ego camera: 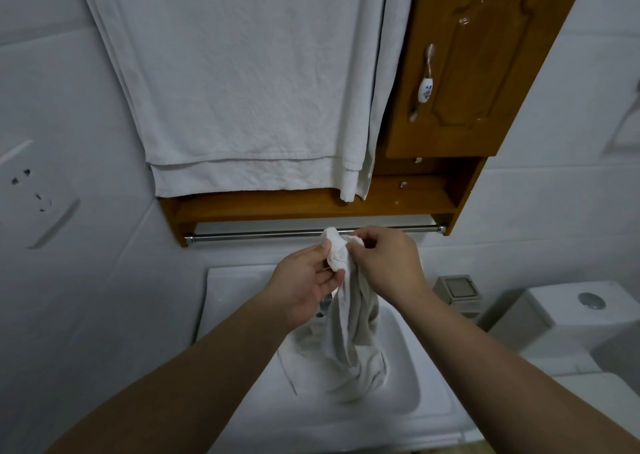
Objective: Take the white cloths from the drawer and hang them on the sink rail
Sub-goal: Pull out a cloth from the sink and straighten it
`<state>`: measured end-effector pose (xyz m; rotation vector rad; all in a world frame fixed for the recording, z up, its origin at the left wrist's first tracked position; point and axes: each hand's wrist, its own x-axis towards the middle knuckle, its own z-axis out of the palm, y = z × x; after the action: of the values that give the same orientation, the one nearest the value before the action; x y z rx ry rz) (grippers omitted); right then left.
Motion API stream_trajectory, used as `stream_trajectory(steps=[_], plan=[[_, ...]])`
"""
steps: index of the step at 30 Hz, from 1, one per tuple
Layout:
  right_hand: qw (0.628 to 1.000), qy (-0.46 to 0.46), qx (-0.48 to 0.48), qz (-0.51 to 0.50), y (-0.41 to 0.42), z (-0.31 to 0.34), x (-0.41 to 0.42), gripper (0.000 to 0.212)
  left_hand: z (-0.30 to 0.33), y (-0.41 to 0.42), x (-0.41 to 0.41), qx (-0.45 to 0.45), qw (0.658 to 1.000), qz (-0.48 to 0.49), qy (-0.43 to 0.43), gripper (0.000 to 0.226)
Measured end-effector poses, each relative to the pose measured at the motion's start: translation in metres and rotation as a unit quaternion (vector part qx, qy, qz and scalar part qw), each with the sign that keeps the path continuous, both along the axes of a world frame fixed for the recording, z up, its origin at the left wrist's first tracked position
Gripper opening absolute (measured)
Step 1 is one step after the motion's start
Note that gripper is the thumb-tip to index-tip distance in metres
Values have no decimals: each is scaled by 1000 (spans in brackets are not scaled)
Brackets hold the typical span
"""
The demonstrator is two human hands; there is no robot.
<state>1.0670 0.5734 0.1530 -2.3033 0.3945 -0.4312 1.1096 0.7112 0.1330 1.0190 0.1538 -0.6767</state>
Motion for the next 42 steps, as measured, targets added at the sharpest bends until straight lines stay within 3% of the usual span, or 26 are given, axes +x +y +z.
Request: stream_trajectory(steps=[9,12,15,20,23,27,30,34,38,42], plan=[[992,-30,98,68,2,-4,-6,29,5,2,3,-38,999,-9,-22,36],[995,-19,53,77,1,-9,-5,39,2,3,3,-39,999,-15,-28,37],[998,-27,29,57,1,-11,-4,35,0,1,2,-38,999,-23,-26,38],[989,-10,108,100,-8,-9,-2,35,0,3,7,-40,998,-27,-29,37],[993,-20,79,91,-9,-11,-1,38,0,1,8,-35,998,-34,-32,38],[994,-24,-36,99,-6,-12,0,41,0,-2,10,-35,998,-39,-42,37],[994,-46,-55,83,-9,-12,3,28,-2,-3,9,-32,997,-46,-48,36],[990,-38,129,42,-17,-10,7,13,-2,-4,13,-39,997,-45,-49,35],[948,-41,313,33,-18,-9,8,17,-1,-7,16,-6,996,-60,-68,34],[903,-40,426,27,-18,-10,10,15,1,-11,15,39,989,-74,-123,28]])
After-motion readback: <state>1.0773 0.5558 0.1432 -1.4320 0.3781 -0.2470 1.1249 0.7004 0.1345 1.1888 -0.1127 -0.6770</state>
